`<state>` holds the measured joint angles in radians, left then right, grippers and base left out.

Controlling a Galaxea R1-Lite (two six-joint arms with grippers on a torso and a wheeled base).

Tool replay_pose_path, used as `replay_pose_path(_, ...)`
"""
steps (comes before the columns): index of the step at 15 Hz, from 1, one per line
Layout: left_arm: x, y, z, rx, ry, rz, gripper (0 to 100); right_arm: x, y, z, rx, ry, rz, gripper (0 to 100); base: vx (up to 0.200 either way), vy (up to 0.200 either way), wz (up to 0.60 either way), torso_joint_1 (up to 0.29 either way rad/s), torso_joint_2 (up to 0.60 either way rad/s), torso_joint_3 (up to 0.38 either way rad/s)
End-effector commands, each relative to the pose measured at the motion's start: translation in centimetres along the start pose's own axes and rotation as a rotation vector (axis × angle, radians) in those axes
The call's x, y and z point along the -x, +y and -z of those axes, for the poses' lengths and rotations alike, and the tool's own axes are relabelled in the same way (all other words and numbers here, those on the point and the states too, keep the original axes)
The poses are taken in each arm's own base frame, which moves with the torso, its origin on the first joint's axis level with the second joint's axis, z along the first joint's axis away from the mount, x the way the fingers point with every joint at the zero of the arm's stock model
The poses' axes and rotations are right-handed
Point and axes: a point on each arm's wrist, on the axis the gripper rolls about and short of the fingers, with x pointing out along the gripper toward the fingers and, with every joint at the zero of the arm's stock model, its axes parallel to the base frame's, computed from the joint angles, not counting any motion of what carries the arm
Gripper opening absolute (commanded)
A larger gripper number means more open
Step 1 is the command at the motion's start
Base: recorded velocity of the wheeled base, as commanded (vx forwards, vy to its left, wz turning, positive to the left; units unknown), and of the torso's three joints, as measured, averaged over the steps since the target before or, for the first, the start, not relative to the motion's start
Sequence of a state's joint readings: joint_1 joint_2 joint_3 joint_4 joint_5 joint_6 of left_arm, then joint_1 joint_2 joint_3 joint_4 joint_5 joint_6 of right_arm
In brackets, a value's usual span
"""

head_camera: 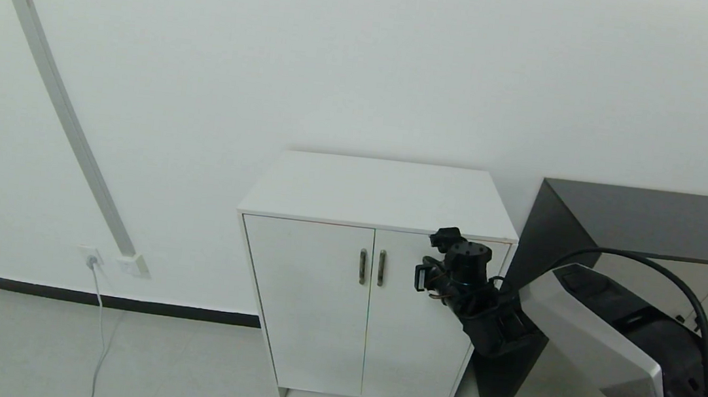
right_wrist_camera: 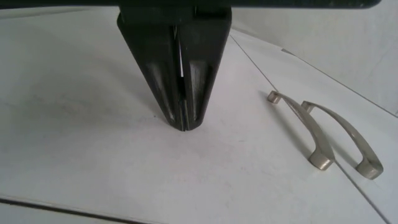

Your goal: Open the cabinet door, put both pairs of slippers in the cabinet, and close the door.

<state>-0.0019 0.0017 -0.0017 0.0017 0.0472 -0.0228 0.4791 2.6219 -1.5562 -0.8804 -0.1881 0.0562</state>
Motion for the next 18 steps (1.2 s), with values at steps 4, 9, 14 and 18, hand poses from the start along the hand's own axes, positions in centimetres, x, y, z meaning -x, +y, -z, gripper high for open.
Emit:
replay_pose_path(4,0.0,0.0,0.0,0.000,0.000,0.001,0,0.3,-0.1,0.0,0.001,0.006,0.001,0,0.000,0.000,0.00,0.000,0.00,0.000)
replay_pose_path(9,0.0,0.0,0.0,0.000,0.001,-0.001,0,3.9,-0.8,-1.0,0.002,0.020,0.021,0,0.000,0.000,0.00,0.000,0.00,0.000)
replay_pose_path(14,0.0,0.0,0.0,0.000,0.001,0.001,0,8.7,-1.9,-3.7,-0.003,0.012,0.062,0,0.000,0.000,0.00,0.000,0.00,0.000)
replay_pose_path(18,0.0,0.0,0.0,0.000,0.000,-0.001,0,13.1,-5.5,-6.0,-0.014,0.013,0.171,0,0.000,0.000,0.00,0.000,0.00,0.000)
